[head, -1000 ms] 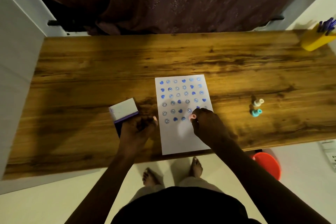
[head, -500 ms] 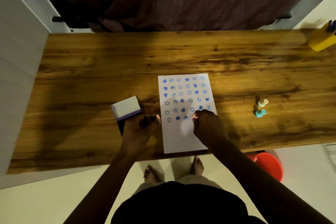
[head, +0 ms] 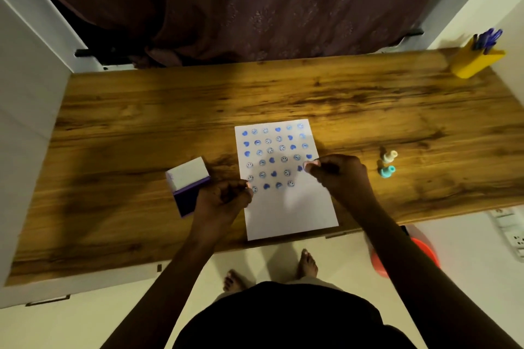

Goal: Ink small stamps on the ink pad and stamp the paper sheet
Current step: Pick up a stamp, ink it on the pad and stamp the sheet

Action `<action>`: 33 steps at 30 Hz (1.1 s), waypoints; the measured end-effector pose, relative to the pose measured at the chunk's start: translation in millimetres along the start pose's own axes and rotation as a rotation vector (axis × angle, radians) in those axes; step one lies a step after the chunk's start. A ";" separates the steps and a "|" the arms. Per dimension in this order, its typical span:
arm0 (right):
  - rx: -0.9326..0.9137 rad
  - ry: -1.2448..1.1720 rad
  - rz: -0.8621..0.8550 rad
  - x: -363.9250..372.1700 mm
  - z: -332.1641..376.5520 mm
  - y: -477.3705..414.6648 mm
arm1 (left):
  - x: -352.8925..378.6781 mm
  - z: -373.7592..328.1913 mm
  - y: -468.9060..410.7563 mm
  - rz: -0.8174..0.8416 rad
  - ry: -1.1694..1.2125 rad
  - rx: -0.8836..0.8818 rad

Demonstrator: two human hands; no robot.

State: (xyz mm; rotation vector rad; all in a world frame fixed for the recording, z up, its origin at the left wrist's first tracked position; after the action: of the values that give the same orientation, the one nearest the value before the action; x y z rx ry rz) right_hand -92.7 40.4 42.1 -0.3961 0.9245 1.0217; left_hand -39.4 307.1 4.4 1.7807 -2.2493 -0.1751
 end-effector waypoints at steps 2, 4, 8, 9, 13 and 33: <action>0.129 -0.391 0.100 -11.1 -4.3 7.9 | 12.5 4.3 1.8 0.016 0.017 -0.047; 0.146 -0.567 0.179 -15.0 -7.1 18.8 | 27.9 8.0 4.8 0.044 0.041 -0.087; 0.041 -0.611 0.302 -16.4 -12.6 39.9 | 60.3 9.8 12.0 0.142 0.078 -0.104; 0.028 -0.612 0.324 -16.1 -14.7 42.5 | 68.2 8.3 13.3 0.171 0.079 -0.099; -0.031 -0.585 0.380 -20.4 -18.9 45.4 | 95.9 -1.1 13.8 0.276 0.066 -0.066; -0.167 -0.359 0.422 -69.6 -75.7 11.5 | 172.2 -7.6 3.7 0.420 -0.069 0.075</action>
State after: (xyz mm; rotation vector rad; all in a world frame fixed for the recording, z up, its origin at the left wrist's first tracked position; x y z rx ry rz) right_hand -152.2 -43.1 56.3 -0.1457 0.6084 1.5070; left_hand -77.0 141.7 35.4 1.3086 -2.6480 -0.0691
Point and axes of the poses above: each hand's wrist, its own y-axis away from the middle knuckle, its own x-axis out of the palm, z = x × y, the point moved 3 cm from there along -y, towards the middle knuckle, and after that the axes turned 14 degrees about y, right-handed, at the moved point
